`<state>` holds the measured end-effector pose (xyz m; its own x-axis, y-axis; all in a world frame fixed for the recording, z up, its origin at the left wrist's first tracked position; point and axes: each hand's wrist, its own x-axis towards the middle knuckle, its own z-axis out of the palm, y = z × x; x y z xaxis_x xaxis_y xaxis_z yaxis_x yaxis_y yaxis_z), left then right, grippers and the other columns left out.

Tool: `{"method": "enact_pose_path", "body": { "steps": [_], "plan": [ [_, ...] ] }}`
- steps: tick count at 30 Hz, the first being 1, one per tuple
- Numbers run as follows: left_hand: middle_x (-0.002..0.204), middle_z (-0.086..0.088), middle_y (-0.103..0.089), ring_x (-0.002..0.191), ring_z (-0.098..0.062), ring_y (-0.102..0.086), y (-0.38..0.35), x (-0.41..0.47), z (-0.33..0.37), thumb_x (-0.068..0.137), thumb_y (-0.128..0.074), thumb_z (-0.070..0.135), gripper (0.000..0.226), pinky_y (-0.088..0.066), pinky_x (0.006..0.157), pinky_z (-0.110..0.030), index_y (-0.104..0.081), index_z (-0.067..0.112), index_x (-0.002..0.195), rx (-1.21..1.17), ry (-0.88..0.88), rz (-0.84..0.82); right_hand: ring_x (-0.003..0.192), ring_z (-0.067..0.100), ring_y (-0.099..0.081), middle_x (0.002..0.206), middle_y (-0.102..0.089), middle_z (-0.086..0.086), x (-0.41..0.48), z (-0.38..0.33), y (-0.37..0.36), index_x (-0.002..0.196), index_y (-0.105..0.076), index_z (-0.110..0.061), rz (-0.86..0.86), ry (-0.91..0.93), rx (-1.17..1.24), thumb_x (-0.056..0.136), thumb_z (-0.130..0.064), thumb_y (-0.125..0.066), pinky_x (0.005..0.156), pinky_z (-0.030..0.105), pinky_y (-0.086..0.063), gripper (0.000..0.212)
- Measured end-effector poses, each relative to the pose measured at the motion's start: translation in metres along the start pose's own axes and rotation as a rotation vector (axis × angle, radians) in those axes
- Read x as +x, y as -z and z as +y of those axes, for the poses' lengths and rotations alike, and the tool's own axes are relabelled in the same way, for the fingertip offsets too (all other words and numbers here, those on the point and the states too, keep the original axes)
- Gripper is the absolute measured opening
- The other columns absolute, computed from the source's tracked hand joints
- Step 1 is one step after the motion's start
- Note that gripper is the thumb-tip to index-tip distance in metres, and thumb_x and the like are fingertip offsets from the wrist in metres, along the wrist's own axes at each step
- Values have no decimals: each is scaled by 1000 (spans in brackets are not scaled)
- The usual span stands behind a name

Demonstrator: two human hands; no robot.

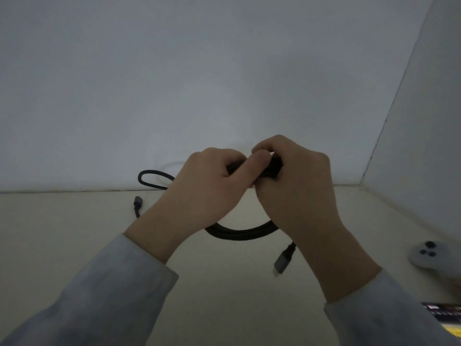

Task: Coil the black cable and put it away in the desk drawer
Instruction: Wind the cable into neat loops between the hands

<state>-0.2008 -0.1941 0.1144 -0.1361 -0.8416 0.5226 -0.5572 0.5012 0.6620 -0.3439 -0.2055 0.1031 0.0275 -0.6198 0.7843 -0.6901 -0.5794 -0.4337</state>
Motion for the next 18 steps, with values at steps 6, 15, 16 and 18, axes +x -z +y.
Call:
{"method": "enact_pose_path", "body": {
  "steps": [6, 15, 16, 18],
  "plan": [
    [51, 12, -54, 44, -5, -50, 5, 2, -7, 81, -63, 60, 36, -37, 44, -14, -60, 27, 66, 53, -35, 44, 73, -2, -63, 69, -62, -16, 1, 2, 0, 100, -69, -29, 48, -219, 72, 81, -6, -63, 58, 9, -46, 31],
    [71, 4, -75, 60, 0, -67, 12, 4, -22, 89, -63, 46, 29, -45, 54, -9, -69, 20, 78, 39, 99, -9, 66, -6, -61, 78, -68, -16, 7, 14, 1, 87, -65, -38, 360, -433, 403, 93, -17, -68, 61, 10, -45, 22],
    [73, 4, -76, 64, -2, -68, 12, 4, -22, 90, -61, 46, 31, -48, 56, -11, -70, 18, 79, 14, 109, -14, 65, -6, -61, 80, -68, -15, 7, 16, 1, 87, -66, -38, 384, -457, 445, 94, -18, -68, 63, 13, -46, 21],
    [78, 6, -77, 73, -5, -72, 12, 4, -21, 94, -58, 45, 32, -54, 69, -16, -72, 19, 81, -68, 118, -46, 62, -4, -59, 80, -68, -13, 8, 16, 0, 88, -66, -38, 402, -496, 500, 94, -19, -67, 64, 17, -47, 20]
  ]
}}
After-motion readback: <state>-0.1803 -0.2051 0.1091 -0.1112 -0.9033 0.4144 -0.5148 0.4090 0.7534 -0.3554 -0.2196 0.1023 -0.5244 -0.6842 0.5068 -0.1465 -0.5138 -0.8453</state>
